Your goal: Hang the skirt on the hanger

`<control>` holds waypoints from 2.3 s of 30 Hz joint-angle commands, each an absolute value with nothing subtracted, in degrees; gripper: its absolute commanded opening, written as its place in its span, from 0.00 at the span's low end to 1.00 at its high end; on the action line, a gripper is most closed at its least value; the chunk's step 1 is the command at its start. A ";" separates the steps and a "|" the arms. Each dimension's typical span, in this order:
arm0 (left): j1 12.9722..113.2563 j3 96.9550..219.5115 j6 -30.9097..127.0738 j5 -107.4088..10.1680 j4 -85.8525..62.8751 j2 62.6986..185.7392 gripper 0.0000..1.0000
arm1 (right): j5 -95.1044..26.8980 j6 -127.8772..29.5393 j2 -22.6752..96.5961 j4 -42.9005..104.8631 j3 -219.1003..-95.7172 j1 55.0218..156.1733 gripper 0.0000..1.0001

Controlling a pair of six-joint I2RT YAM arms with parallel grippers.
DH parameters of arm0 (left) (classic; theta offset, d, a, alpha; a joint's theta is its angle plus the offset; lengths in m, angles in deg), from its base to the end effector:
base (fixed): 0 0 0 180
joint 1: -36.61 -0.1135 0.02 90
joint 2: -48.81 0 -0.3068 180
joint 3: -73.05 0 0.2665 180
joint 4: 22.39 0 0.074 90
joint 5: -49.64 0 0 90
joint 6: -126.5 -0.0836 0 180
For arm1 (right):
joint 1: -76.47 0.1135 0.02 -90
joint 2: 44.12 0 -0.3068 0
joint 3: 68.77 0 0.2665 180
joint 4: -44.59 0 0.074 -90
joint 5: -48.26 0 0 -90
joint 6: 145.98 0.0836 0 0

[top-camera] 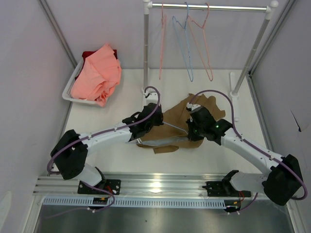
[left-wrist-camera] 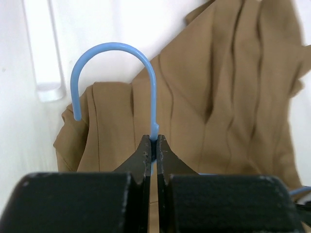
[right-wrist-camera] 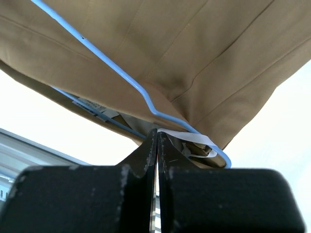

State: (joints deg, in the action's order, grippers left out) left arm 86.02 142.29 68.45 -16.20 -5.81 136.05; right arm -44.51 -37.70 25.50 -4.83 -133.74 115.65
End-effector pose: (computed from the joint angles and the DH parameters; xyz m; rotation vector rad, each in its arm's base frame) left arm 0.2748 -0.2681 0.2523 0.0865 2.1373 -0.3827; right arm 0.2128 0.1682 0.2520 -0.4425 2.5093 0.3431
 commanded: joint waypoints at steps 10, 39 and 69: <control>88.03 145.21 68.31 -29.11 -12.46 128.62 0.00 | -40.43 -39.19 16.44 1.70 -143.28 115.67 0.00; 90.05 183.00 54.19 -19.18 16.28 132.66 0.00 | -38.58 -39.64 8.27 -9.03 -150.86 115.58 0.18; 94.97 186.87 48.72 -19.27 19.62 133.36 0.00 | -31.02 -50.79 12.56 4.94 -155.17 115.76 0.69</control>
State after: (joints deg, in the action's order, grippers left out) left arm 94.20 183.69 49.50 -19.74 21.68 134.33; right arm -28.40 -47.08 10.55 0.66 -157.10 115.52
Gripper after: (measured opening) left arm 0.025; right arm 0.686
